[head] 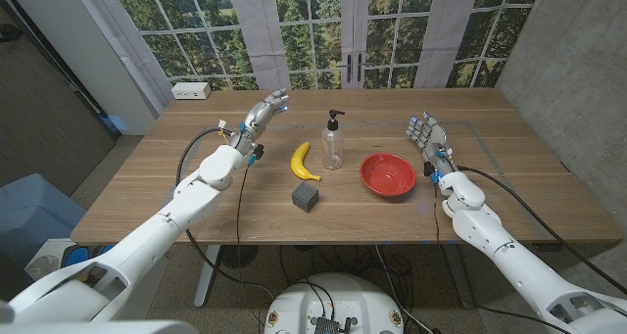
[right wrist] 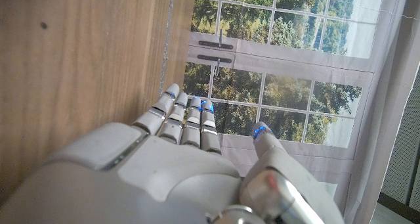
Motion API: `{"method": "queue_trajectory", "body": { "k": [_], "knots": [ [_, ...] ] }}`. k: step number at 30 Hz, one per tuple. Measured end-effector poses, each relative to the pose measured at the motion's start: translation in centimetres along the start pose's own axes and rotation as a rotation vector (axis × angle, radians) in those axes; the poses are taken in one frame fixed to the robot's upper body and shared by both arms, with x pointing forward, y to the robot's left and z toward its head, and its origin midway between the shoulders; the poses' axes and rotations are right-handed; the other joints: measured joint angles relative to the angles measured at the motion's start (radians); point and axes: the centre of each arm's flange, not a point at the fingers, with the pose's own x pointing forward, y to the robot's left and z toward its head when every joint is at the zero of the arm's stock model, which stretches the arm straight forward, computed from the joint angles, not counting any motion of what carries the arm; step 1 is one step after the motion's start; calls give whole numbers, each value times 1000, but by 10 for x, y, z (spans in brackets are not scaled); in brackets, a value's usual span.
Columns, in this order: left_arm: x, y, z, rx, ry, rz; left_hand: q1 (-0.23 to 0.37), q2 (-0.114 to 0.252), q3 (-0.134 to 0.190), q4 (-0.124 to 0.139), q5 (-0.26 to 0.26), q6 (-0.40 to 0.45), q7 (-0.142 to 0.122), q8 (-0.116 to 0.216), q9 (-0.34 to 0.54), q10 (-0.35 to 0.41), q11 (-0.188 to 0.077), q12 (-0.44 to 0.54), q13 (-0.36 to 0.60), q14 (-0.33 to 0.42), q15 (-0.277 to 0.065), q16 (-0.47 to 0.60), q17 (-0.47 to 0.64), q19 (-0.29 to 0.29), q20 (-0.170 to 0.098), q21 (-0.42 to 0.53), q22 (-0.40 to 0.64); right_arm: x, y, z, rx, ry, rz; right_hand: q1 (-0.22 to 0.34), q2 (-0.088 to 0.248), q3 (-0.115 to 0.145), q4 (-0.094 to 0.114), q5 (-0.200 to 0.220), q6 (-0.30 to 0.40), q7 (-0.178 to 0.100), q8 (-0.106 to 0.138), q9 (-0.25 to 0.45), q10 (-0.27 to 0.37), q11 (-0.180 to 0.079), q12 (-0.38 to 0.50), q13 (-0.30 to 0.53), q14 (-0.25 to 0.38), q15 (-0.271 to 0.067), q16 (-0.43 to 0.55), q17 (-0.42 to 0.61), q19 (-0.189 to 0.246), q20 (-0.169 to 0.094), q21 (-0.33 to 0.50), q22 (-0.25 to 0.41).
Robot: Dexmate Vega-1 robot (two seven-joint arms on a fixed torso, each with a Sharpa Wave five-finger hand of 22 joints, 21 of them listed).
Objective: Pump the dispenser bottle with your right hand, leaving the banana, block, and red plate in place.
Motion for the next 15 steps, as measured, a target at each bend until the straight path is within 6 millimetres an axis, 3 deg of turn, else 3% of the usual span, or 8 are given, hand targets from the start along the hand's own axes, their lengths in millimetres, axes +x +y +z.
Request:
{"method": "queue_trajectory", "body": {
  "k": [8,15],
  "knots": [
    [-1,-4,2,21,6,-34,10,-10,-4,-18,0,-8,-8,0,0,0,0,-4,0,-9,-8,0,0,0,0,-10,0,-3,1,0,-4,-2,-3,0,0,0,0,0,0,0,0,0,0,0,0,0,0,0,0,0,7,7,0,0],
    [-1,-8,3,51,12,-64,21,-39,-9,-40,0,-22,-14,0,0,-13,-5,-11,0,-19,-14,-5,0,-4,-4,-27,0,-6,2,1,-8,-5,-6,0,0,-2,-2,0,0,0,0,0,0,0,0,0,0,0,0,0,7,7,0,0]
  ]
}}
